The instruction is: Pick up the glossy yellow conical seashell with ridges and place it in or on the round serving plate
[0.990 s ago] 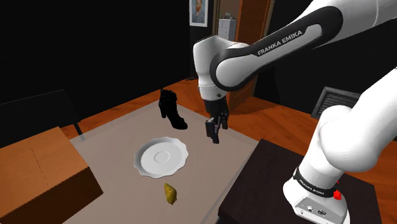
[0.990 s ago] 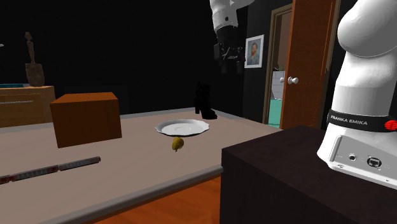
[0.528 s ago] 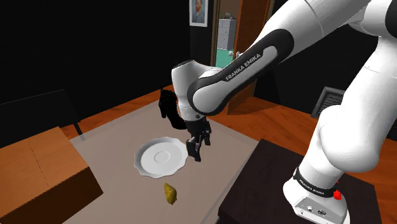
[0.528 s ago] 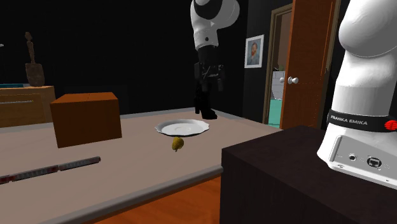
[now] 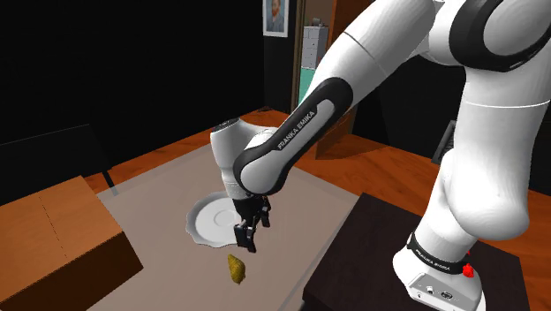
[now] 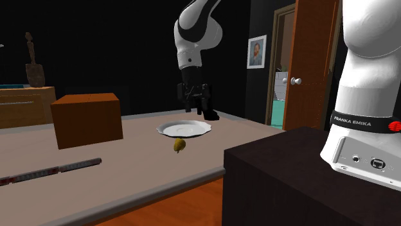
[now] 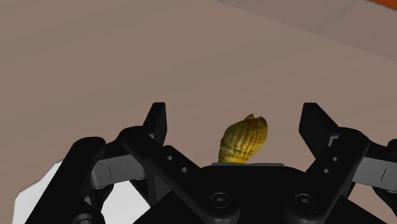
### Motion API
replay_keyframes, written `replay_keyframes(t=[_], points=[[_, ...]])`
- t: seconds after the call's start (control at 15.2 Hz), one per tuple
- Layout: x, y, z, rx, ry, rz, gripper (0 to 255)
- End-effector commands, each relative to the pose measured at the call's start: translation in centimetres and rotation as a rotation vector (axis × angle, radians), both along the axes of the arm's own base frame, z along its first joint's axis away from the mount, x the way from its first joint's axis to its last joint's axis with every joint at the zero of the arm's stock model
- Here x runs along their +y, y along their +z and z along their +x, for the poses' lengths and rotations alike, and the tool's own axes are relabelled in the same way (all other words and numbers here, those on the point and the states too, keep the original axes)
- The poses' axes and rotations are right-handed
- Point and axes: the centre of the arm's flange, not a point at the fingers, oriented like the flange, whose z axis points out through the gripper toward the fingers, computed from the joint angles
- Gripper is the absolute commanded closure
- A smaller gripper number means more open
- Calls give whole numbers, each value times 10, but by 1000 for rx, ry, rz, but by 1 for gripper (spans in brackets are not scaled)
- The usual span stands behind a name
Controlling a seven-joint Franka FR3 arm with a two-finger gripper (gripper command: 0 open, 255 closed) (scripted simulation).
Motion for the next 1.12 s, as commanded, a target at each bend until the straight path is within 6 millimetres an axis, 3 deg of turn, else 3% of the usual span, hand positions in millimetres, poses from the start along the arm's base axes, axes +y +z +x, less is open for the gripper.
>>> replay_keyframes(t=[0.0, 0.26, 0.73, 1.06], points=[[18, -21, 11, 3, 14, 8, 0], [50, -53, 24, 9, 41, 20, 0], [50, -88, 14, 9, 41, 20, 0], [50, -91, 14, 9, 41, 20, 0]])
